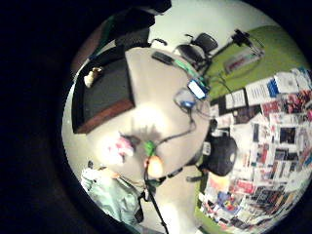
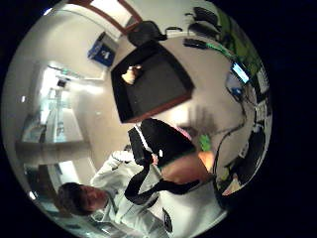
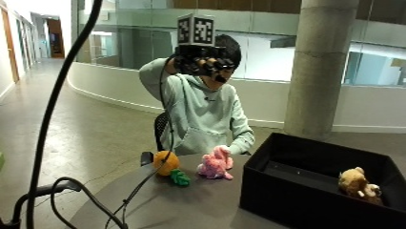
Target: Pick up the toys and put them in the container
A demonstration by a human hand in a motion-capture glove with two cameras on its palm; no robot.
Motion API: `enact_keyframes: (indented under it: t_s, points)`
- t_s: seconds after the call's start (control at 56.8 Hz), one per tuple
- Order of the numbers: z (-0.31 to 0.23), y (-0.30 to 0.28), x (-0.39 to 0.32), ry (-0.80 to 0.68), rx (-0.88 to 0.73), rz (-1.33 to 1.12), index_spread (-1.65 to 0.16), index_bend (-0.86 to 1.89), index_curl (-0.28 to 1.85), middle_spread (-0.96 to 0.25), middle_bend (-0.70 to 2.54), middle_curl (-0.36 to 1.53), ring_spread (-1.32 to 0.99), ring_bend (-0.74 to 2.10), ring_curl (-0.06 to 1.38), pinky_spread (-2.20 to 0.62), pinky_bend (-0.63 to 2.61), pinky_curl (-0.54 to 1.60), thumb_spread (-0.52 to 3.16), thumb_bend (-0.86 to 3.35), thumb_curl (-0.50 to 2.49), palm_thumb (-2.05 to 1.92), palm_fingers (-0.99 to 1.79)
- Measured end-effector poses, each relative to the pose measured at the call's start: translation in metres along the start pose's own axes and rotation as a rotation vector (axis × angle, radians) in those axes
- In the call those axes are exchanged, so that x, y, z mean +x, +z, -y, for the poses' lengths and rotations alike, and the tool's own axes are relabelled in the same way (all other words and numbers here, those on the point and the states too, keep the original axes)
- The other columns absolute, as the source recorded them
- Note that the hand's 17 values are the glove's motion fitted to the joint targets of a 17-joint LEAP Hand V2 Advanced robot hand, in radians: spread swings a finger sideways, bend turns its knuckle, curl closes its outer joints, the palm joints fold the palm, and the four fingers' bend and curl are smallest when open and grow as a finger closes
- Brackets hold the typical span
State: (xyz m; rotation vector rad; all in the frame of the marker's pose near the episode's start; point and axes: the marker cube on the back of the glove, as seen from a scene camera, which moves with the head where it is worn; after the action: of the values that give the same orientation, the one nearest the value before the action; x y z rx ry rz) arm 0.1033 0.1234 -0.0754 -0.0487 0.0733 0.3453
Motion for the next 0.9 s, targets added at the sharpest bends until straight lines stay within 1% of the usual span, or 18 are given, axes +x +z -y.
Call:
enact_keyframes:
  t_s: [0.158,0.229,0.299,0.458,0.563,0.616,0.669,0.704,0.792,0.81,0.828,0.863,0.898]
  points:
    - [-0.066,0.014,0.052,0.056,-0.027,0.007,-0.25,0.11,0.26,-0.03,0.14,0.29,-0.08,0.18,0.25,0.01,0.61,0.36,1.19,-0.04,0.30,-0.05,-0.20]
    - [-0.086,0.032,0.065,0.075,-0.049,0.007,-0.25,0.11,0.25,-0.03,0.14,0.28,-0.08,0.18,0.25,0.01,0.62,0.36,1.19,-0.04,0.29,-0.05,-0.19]
    - [-0.108,0.059,0.072,0.057,-0.096,0.030,-0.25,0.11,0.25,-0.03,0.15,0.28,-0.08,0.18,0.26,0.01,0.62,0.36,1.19,-0.04,0.28,-0.04,-0.19]
    - [-0.126,0.127,0.077,-0.060,-0.141,0.068,-0.26,0.12,0.23,-0.03,0.15,0.27,-0.08,0.18,0.26,0.01,0.62,0.36,1.20,-0.04,0.27,-0.04,-0.18]
    - [-0.147,0.168,0.070,-0.053,-0.203,0.100,-0.26,0.12,0.23,-0.03,0.16,0.27,-0.08,0.17,0.26,0.01,0.62,0.36,1.21,-0.04,0.26,-0.04,-0.16]
    - [-0.150,0.183,0.068,-0.050,-0.202,0.110,-0.26,0.14,0.23,-0.03,0.16,0.27,-0.08,0.18,0.26,0.01,0.61,0.36,1.23,-0.02,0.26,-0.01,-0.14]
    - [-0.151,0.194,0.067,-0.044,-0.181,0.113,-0.26,0.17,0.25,-0.02,0.19,0.28,-0.09,0.20,0.27,0.01,0.60,0.36,1.27,0.00,0.27,0.02,-0.04]
    - [-0.150,0.200,0.067,-0.043,-0.165,0.116,-0.26,0.18,0.25,-0.02,0.22,0.30,-0.10,0.25,0.28,0.01,0.59,0.35,1.30,0.01,0.27,0.04,0.09]
    - [-0.147,0.212,0.067,-0.058,-0.131,0.132,-0.24,0.15,0.25,-0.05,0.27,0.32,-0.17,0.45,0.31,-0.04,0.62,0.33,1.36,0.03,0.29,0.10,0.42]
    - [-0.147,0.214,0.066,-0.060,-0.125,0.135,-0.24,0.14,0.24,-0.05,0.28,0.32,-0.18,0.48,0.31,-0.05,0.62,0.33,1.37,0.04,0.29,0.11,0.45]
    - [-0.147,0.216,0.066,-0.063,-0.120,0.137,-0.23,0.15,0.25,-0.06,0.32,0.34,-0.20,0.55,0.34,-0.08,0.62,0.33,1.38,0.04,0.30,0.12,0.54]
    - [-0.147,0.219,0.065,-0.068,-0.113,0.141,-0.23,0.16,0.25,-0.07,0.35,0.36,-0.23,0.60,0.36,-0.11,0.61,0.33,1.40,0.05,0.30,0.15,0.58]
    - [-0.148,0.221,0.063,-0.073,-0.102,0.142,-0.22,0.18,0.26,-0.09,0.40,0.38,-0.26,0.70,0.39,-0.16,0.61,0.34,1.43,0.07,0.31,0.18,0.73]
